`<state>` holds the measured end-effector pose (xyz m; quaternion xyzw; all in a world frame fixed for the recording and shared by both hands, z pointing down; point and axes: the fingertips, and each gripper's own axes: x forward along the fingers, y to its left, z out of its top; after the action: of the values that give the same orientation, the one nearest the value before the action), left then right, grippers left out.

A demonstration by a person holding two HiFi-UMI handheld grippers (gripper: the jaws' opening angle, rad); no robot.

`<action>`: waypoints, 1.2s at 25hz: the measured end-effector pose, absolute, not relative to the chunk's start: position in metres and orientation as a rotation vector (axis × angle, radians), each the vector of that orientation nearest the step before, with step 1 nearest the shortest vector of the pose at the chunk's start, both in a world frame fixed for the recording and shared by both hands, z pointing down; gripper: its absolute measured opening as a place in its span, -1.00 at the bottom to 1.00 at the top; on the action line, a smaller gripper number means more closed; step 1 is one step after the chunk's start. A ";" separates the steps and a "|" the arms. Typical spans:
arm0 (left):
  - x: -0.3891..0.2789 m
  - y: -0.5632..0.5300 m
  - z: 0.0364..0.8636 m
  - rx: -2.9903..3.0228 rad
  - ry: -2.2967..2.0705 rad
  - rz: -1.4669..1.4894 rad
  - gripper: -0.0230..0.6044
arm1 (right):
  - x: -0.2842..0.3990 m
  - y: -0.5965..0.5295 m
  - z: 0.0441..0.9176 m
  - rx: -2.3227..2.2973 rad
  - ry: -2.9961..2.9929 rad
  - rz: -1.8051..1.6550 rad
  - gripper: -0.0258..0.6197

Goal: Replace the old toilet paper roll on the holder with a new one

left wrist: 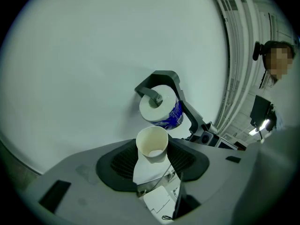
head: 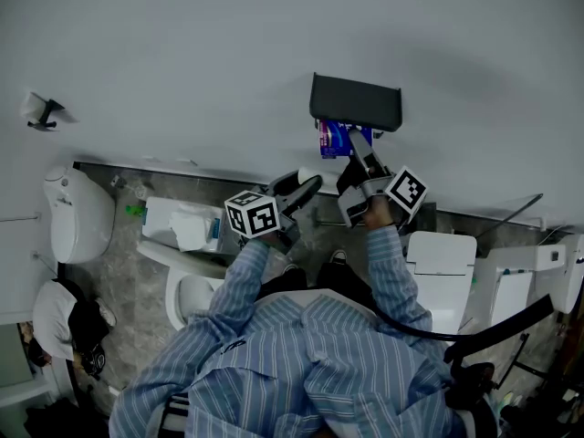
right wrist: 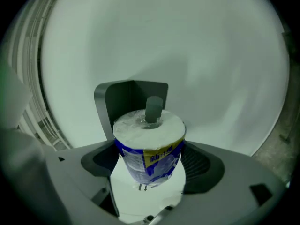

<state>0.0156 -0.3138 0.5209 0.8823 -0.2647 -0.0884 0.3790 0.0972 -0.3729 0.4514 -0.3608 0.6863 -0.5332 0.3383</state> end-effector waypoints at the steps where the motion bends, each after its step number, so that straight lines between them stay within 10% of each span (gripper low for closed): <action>1: 0.014 -0.313 0.522 2.253 -0.680 -0.226 -0.30 | 0.092 -0.372 0.451 -0.938 1.805 -1.392 0.37; 30: -0.012 -0.274 0.526 2.282 -0.585 -0.197 -0.30 | 0.075 -0.301 0.449 -1.317 2.233 -1.124 0.36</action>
<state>-0.0118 -0.2736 0.5261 0.8934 -0.2288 -0.0770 0.3789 0.0750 -0.3011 0.4489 -0.4603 0.7803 -0.3930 0.1574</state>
